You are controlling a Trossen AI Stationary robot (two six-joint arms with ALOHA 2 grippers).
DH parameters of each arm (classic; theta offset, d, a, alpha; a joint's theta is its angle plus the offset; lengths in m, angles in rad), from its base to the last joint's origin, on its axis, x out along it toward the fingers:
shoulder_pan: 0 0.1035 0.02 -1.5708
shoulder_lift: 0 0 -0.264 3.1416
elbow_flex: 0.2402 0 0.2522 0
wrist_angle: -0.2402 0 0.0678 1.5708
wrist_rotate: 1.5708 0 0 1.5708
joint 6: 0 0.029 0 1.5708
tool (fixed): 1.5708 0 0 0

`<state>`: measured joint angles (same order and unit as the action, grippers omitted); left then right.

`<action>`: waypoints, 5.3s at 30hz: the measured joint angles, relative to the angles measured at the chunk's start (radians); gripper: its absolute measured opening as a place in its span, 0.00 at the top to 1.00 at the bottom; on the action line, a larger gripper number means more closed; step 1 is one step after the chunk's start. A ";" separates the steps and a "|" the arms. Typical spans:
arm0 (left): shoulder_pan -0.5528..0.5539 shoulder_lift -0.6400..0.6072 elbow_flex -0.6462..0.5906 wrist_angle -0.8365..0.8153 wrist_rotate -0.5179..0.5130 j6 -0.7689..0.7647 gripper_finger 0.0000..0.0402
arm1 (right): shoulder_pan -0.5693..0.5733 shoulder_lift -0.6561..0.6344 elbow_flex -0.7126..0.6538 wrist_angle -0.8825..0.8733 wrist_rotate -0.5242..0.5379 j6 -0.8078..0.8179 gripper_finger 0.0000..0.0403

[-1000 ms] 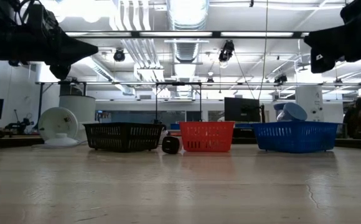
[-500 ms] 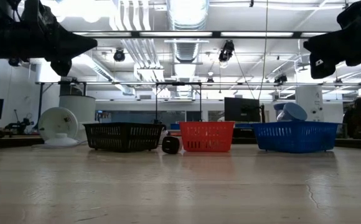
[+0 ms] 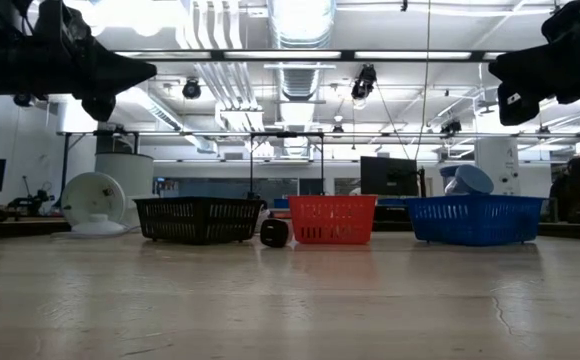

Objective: Pick & Place Office items
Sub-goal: Put the white charger adapter into the red basket

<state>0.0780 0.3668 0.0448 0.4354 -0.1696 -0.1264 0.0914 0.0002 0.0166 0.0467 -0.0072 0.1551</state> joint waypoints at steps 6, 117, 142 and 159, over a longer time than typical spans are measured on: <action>0.000 0.000 0.000 -0.001 0.000 -0.007 0.99 | 0.000 0.000 0.000 0.007 0.000 -0.016 0.87; -0.040 1.438 1.138 -0.864 0.134 0.240 0.18 | 0.000 0.009 -0.008 0.010 0.001 -0.028 0.87; -0.031 1.490 1.112 -0.768 0.225 0.276 0.21 | 0.000 0.010 -0.007 0.010 0.008 -0.031 0.87; -0.035 1.490 1.112 -0.768 0.225 0.264 0.39 | 0.000 0.010 -0.007 0.009 0.009 -0.032 0.87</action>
<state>0.0432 1.8568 1.1568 -0.3325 0.0559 0.1377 0.0917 0.0101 0.0093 0.0559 0.0013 0.1233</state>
